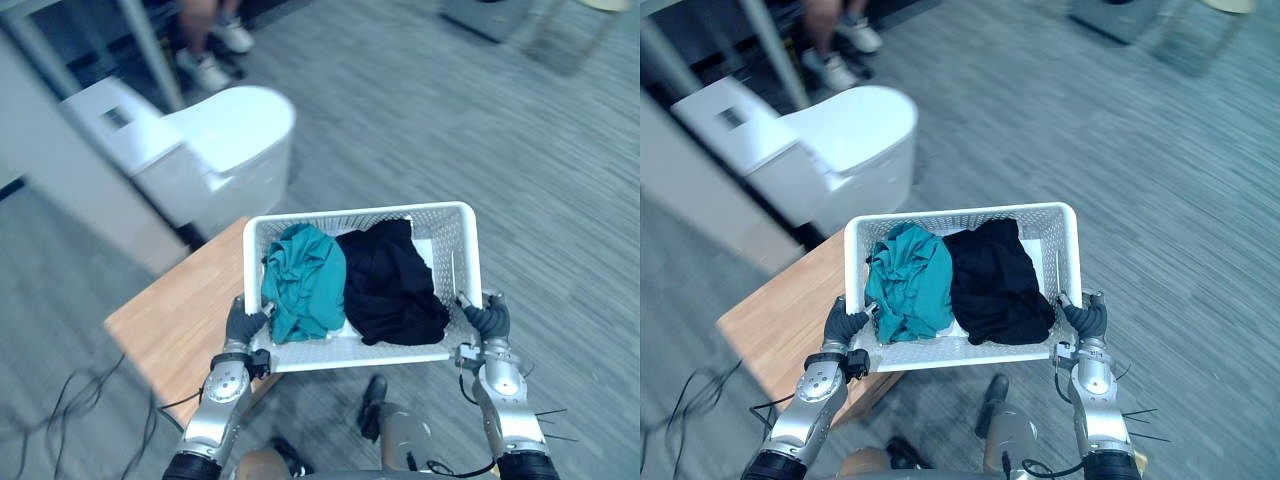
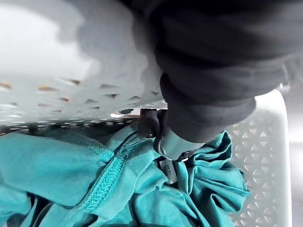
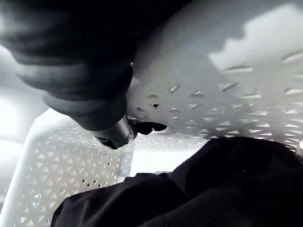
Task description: Pick up the laundry basket with both hands and put the clothes into the washing machine.
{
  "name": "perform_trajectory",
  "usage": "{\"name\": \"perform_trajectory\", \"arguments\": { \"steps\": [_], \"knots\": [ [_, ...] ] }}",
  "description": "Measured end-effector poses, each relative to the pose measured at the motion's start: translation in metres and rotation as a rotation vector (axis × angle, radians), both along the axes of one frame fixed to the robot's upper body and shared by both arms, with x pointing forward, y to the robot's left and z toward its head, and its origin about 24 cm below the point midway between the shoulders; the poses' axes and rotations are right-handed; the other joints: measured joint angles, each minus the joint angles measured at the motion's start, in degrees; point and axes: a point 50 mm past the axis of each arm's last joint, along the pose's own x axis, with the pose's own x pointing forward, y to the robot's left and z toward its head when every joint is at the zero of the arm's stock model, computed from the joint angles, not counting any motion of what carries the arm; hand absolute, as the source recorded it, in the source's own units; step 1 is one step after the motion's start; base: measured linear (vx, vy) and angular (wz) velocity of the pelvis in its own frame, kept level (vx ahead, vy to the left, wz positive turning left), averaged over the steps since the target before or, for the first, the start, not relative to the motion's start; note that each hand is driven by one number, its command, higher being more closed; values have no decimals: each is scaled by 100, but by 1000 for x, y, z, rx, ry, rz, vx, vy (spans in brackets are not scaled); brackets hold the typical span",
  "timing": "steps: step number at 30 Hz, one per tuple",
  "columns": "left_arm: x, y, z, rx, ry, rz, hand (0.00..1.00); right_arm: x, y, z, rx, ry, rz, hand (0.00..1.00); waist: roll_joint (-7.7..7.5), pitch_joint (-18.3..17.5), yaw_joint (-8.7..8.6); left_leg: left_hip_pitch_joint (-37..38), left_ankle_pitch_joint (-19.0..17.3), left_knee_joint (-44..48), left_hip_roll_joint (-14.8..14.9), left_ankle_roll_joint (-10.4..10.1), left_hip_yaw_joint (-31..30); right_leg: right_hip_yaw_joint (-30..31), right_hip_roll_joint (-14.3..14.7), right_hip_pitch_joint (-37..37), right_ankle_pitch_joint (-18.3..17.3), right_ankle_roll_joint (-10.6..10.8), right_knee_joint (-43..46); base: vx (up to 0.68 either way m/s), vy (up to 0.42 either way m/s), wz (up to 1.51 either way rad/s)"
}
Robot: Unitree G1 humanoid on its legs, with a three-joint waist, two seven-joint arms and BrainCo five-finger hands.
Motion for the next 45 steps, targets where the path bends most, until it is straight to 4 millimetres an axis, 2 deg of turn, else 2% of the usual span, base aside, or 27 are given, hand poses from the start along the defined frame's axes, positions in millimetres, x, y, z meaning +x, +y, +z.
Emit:
{"name": "perform_trajectory", "arguments": {
  "steps": [1, 2, 3, 5, 8, 10, 11, 13, 14, 17, 20, 21, 23, 27, 28, 29, 31, 32, 33, 34, 36, 37, 38, 40, 41, 43, 45],
  "knots": [
    [-1, -2, -1, -14, 5, 5, 100, 0, -2, 1, -11, 0, 6, 100, 111, -40, 38, -170, 175, 910, 459, 303, -373, 355, 310, 44, -59, -84, -41, 250, -141, -190],
    [-4, -2, -4, -27, 14, 15, 100, 1, -2, 2, -17, 0, 11, 100, 150, -44, 129, -517, 556, 1816, 675, 1027, -1239, 781, 598, 184, -107, -185, -130, 256, -109, -200],
    [-6, -3, -6, -39, 22, 21, 100, 2, -3, 3, -22, -3, 15, 100, 160, -43, 185, -697, 495, 2115, 560, 1043, -1801, 1017, 701, 259, -113, -199, -173, 321, -35, -208],
    [-13, -8, -11, -82, 46, 38, 100, 2, -7, 5, -44, 2, 18, 100, 169, -46, 392, -1489, -26, 2336, -636, 582, -3729, 1860, 831, 566, -152, -238, -305, 264, 114, -201],
    [-20, -8, -14, -92, 58, 52, 100, 3, -6, 6, -67, 7, 44, 100, 215, -29, 496, -2247, -287, 1307, -1519, 540, -4683, 2483, 747, 966, -236, -122, -508, 218, 184, -137],
    [-20, -7, -14, -94, 58, 59, 100, 4, -5, 7, -73, 4, 53, 100, 301, -61, 537, -2404, -129, 98, -1737, 280, -5067, 2655, 696, 1088, -278, -53, -679, 177, 251, -101],
    [-21, -5, -15, -107, 62, 86, 100, 5, -2, 11, -82, -11, 73, 100, 478, -86, 673, -2375, 450, -848, -1713, -24, -5172, 2842, 788, 1236, -322, 80, -789, 242, 254, -123],
    [-23, 1, -14, -101, 54, 106, 100, 7, 4, 12, -64, -20, 81, 100, 506, -105, 739, -2336, 492, -815, -1702, 16, -5017, 2745, 827, 1106, -637, 101, 83, 458, 191, -77],
    [-23, 1, -9, -105, 30, 108, 100, 10, 4, 16, -71, -36, 85, 100, 418, -95, 785, -2463, 278, -427, -1796, 140, -4857, 2641, 660, 1353, -1171, 135, -162, 558, 203, -28],
    [-29, 5, -12, -107, 44, 134, 100, 14, 10, 16, -74, -32, 110, 100, 366, -144, 792, -2379, 143, -241, -1943, 610, -4528, 2680, 387, 1407, -1300, 535, -4, 373, 220, -11],
    [-35, 7, -17, -94, 71, 132, 100, 9, 12, 8, -79, 3, 108, 100, 249, -167, 763, -1751, -243, -418, -2333, 918, -4368, 2741, 29, 536, -1799, 1595, 2790, 431, 227, 8],
    [-36, 7, -17, -86, 78, 126, 100, 7, 11, 3, -69, 21, 99, 100, 199, -167, 746, -1540, -299, -506, -2470, 954, -4448, 2700, -144, 293, -1704, 1652, 3516, 435, 134, 41],
    [-40, 7, -22, -60, 113, 99, 100, -1, 11, -11, -47, 75, 75, 100, 222, -218, 604, -734, -427, -943, -2643, 1070, -4630, 2010, -582, -200, -1827, 902, 4639, 491, 75, 44],
    [-36, 3, -20, -37, 104, 50, 100, -3, 4, -11, -62, 80, 63, 100, 384, -250, 413, 76, -418, -1791, -2380, 949, -5028, 1151, -495, -1031, -1992, 500, 3224, 522, -31, 46],
    [-35, 1, -20, -38, 104, 42, 100, -4, 2, -11, -63, 81, 56, 100, 474, -244, 358, 260, -420, -1956, -2202, 766, -5044, 1037, -348, -1174, -1707, 491, 2456, 605, -122, 45],
    [-32, 1, -18, -28, 96, 34, 100, -5, 2, -11, -61, 82, 53, 100, 478, -227, 306, 572, -408, -2115, -2016, 536, -4986, 887, -227, -1282, -875, 494, 902, 632, -146, 36],
    [-27, 1, -15, -4, 80, 22, 100, -5, 2, -10, -57, 75, 49, 100, 298, -277, 292, 1029, -473, -2330, -2030, 372, -4908, 802, -252, -1337, -238, 489, -499, 782, -228, 25],
    [-25, 1, -15, 11, 76, 11, 100, -7, 0, -8, -64, 71, 47, 100, 178, -313, 278, 1440, -562, -2400, -2088, 206, -4932, 841, -330, -1333, 73, 240, -658, 784, -235, 7],
    [-23, -4, -17, 0, 85, 8, 100, -6, -3, -7, -76, 69, 45, 100, 346, -355, 310, 1595, -585, -2378, -1941, 154, -4923, 851, -255, -1335, 713, 74, -480, 844, -223, 2],
    [-19, -8, -18, -5, 88, 0, 100, -7, -7, -7, -74, 74, 26, 100, 565, -431, 303, 1581, -408, -2100, -1657, -175, -4933, 833, -81, -1370, 1227, -51, -110, 853, -230, -8],
    [-13, -12, -17, -8, 79, -9, 100, -7, -11, -6, -71, 72, 7, 100, 838, -422, 262, 1288, 249, -1137, -1284, -463, -4935, 695, 196, -1352, 782, -188, 534, 879, -296, -6],
    [-11, -12, -16, -8, 76, -9, 100, -7, -11, -6, -70, 71, 6, 100, 836, -420, 280, 913, 916, -313, -1180, -553, -4928, 685, 293, -1269, 500, -281, 736, 742, -292, -24],
    [-13, -13, -20, -12, 90, -6, 100, -7, -11, -6, -71, 73, 7, 100, 862, -388, 338, 430, 2065, 842, -994, -613, -4957, 752, 438, -853, 205, -232, 640, 720, -238, -27],
    [-15, -13, -22, -19, 98, -3, 100, -8, -11, -6, -73, 75, 6, 100, 893, -323, 410, -537, 1719, 3189, -560, -478, -4893, 792, 753, -78, 34, -346, 368, 729, -181, -30],
    [-17, -11, -22, -15, 100, 1, 100, -9, -9, -5, -71, 71, 11, 100, 808, -234, 511, -992, 1277, 3988, -522, -111, -4794, 926, 850, 519, -352, -382, 201, 588, -105, -28],
    [-22, -9, -24, -20, 107, 9, 100, -7, -6, -1, -77, 51, 26, 100, 702, -165, 659, -1659, 685, 4023, -606, 338, -4537, 1207, 878, 1240, -625, -282, -98, 619, -35, -46],
    [-24, -9, -21, -27, 93, 13, 100, -3, -7, 5, -95, 31, 39, 100, 626, -114, 805, -2397, 274, 3103, -865, 454, -4384, 1458, 813, 1708, -771, -141, -435, 530, 75, -55]
  ]
}}
